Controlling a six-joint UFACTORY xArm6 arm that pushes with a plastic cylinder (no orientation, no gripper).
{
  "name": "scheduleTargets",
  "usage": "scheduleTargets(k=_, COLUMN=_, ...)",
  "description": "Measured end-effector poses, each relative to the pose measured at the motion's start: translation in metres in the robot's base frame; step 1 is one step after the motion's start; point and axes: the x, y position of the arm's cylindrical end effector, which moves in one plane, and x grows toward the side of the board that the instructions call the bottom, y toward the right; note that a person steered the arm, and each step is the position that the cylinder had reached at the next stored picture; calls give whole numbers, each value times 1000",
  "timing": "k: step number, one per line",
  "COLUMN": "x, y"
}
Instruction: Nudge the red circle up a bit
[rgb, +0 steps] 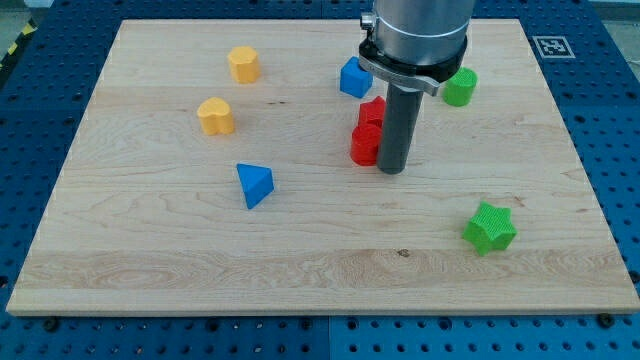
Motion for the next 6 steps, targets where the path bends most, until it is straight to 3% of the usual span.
scheduleTargets(k=1, x=27, y=-3)
scheduleTargets(k=3, x=19, y=-29)
scheduleTargets(k=6, x=8, y=-4)
